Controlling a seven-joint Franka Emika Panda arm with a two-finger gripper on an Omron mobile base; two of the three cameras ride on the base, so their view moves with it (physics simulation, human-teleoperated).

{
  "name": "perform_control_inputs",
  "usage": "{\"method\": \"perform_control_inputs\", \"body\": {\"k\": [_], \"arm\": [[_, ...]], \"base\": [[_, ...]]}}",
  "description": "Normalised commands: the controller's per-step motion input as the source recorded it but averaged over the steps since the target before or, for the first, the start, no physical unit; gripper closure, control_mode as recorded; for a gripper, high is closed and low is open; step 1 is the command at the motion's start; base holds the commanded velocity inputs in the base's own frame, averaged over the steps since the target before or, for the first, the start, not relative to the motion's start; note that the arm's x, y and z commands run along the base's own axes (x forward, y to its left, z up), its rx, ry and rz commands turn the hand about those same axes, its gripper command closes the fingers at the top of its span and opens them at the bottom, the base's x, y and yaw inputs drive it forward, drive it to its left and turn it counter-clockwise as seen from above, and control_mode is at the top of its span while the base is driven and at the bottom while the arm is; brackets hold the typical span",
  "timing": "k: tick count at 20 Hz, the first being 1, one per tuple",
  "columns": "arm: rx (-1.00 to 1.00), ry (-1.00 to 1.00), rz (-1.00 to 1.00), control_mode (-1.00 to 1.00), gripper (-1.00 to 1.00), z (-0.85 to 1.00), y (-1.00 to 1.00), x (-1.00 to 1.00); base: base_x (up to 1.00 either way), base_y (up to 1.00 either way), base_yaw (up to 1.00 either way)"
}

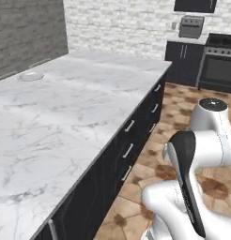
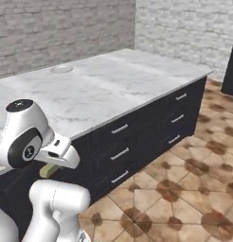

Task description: Retrieve the butter from the fridge and place it on a plate on the dining table. Then retrieve the butter knife by the fridge and place it near the plate.

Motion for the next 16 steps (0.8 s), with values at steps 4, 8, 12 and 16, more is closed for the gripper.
{"method": "perform_control_inputs", "body": {"k": [4,8,12,16], "arm": [[0.00,0.00,0.00,1.00,1.00,0.00,0.00,0.00],[0.00,0.00,0.00,1.00,1.00,0.00,0.00,0.00],[0.00,0.00,0.00,1.00,1.00,0.00,0.00,0.00],[0.00,0.00,0.00,1.00,1.00,0.00,0.00,0.00]], "base": [[-0.63,0.00,0.58],[-0.30,0.20,0.46],[0.41,0.06,0.01],[1.00,-0.02,-0.55]]}}
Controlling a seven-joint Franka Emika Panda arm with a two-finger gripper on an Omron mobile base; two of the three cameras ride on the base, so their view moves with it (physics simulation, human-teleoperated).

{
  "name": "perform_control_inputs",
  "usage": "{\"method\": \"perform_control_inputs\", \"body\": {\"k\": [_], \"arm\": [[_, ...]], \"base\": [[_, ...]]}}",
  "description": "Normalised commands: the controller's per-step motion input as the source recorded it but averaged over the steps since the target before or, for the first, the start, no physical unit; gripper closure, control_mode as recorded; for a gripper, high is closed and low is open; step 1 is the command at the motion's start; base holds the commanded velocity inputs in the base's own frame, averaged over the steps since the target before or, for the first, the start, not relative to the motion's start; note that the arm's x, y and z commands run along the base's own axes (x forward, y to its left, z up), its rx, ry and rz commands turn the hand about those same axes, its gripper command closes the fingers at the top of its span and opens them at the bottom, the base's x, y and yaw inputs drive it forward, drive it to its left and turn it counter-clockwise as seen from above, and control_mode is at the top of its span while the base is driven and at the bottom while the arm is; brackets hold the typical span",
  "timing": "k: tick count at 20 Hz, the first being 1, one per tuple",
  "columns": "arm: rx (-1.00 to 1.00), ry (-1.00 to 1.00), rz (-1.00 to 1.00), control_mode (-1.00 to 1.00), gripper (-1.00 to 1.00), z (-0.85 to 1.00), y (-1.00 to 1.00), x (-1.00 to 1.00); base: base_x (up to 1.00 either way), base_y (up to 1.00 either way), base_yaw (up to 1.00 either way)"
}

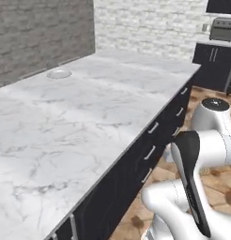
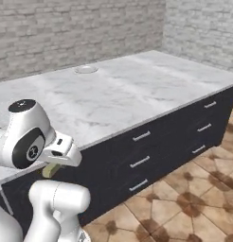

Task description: Retrieve the butter from the fridge and place it on a plate on the dining table. Then retrieve the butter knife by the fridge and place it near the plate.

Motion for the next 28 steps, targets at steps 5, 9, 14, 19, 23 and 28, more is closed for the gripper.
{"method": "perform_control_inputs", "body": {"k": [5,9,14,19,23,28], "arm": [[0.00,0.00,0.00,1.00,1.00,0.00,0.00,0.00],[0.00,0.00,0.00,1.00,1.00,0.00,0.00,0.00],[0.00,0.00,0.00,1.00,1.00,0.00,0.00,0.00],[0.00,0.00,0.00,1.00,1.00,0.00,0.00,0.00],[0.00,0.00,0.00,1.00,1.00,0.00,0.00,0.00],[0.00,0.00,0.00,1.00,1.00,0.00,0.00,0.00]], "base": [[0.84,0.00,-0.64],[0.53,-0.17,-0.66],[0.57,-0.02,-0.78],[0.97,0.13,-0.58],[1.00,0.18,-0.43],[1.00,0.07,-0.18]]}}
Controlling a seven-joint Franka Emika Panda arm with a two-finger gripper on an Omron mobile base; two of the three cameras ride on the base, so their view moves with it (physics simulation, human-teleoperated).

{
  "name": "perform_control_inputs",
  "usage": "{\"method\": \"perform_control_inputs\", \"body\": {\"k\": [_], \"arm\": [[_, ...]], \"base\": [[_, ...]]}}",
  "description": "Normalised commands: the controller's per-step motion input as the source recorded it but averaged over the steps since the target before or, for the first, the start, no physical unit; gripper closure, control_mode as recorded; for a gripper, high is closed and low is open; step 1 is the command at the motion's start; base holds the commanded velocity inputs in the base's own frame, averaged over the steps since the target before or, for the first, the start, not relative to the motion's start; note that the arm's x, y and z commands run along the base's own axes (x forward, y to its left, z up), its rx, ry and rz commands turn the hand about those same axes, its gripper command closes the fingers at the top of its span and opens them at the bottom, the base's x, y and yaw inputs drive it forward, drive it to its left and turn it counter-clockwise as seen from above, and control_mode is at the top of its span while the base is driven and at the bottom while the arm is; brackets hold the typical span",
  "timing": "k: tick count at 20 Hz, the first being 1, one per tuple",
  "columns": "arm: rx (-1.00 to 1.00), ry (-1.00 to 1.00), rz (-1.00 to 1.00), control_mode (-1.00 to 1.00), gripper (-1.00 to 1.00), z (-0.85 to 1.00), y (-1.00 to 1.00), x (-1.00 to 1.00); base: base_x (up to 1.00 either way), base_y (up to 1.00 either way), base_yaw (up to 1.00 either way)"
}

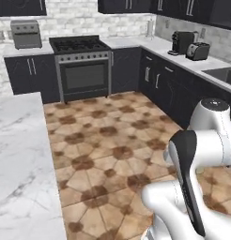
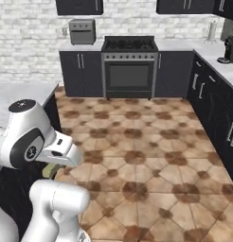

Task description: Retrieve the butter from the fridge and place it on a plate on the dining table. Then retrieve the butter knife by the fridge and place it near the plate.

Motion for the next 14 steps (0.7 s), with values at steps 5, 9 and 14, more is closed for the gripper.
{"method": "perform_control_inputs", "body": {"k": [5,9,14], "arm": [[0.00,0.00,0.00,1.00,1.00,0.00,0.00,0.00],[0.00,0.00,0.00,1.00,1.00,0.00,0.00,0.00],[0.00,0.00,0.00,1.00,1.00,0.00,0.00,0.00]], "base": [[1.00,-0.09,0.00],[1.00,-0.33,0.00],[1.00,-0.18,0.00]]}}
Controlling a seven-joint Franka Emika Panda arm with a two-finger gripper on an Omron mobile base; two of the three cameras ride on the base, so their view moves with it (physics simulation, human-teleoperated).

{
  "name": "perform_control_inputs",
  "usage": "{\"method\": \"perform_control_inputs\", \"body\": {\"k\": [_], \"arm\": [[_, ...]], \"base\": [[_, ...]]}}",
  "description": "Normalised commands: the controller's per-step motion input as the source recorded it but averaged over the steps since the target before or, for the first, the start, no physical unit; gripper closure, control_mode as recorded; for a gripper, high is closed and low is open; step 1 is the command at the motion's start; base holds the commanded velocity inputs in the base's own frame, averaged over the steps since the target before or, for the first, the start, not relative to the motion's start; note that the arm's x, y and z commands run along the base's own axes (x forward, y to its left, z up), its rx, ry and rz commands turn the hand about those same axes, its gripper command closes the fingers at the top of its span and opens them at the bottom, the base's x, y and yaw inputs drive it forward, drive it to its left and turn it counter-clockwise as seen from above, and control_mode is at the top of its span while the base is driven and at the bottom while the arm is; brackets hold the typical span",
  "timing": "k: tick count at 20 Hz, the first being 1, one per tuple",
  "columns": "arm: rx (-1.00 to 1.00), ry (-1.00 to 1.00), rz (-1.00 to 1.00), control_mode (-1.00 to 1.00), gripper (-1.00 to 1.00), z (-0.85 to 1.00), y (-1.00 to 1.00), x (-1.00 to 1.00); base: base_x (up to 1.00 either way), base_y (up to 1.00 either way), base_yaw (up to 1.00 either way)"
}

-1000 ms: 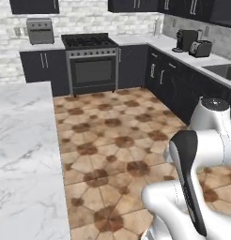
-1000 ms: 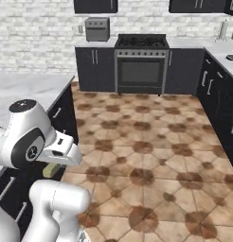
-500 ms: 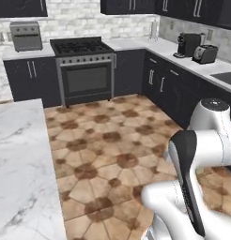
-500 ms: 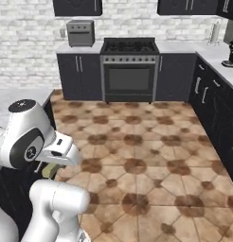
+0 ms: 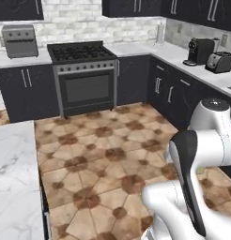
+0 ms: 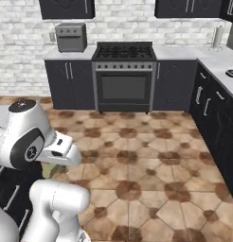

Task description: Retrieve the butter from the fridge and place it on a plate on the dining table. Then retrieve the butter knife by the fridge and place it near the plate.

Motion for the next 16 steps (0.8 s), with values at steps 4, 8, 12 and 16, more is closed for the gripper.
{"method": "perform_control_inputs", "body": {"k": [4,8,12,16], "arm": [[0.00,0.00,0.00,1.00,1.00,0.00,0.00,0.00],[0.00,0.00,0.00,1.00,1.00,0.00,0.00,0.00],[0.00,0.00,0.00,1.00,1.00,0.00,0.00,0.00],[0.00,0.00,0.00,1.00,1.00,0.00,0.00,0.00]], "base": [[1.00,0.00,0.00],[1.00,-0.06,0.10],[1.00,-0.22,0.27],[1.00,-0.13,0.26]]}}
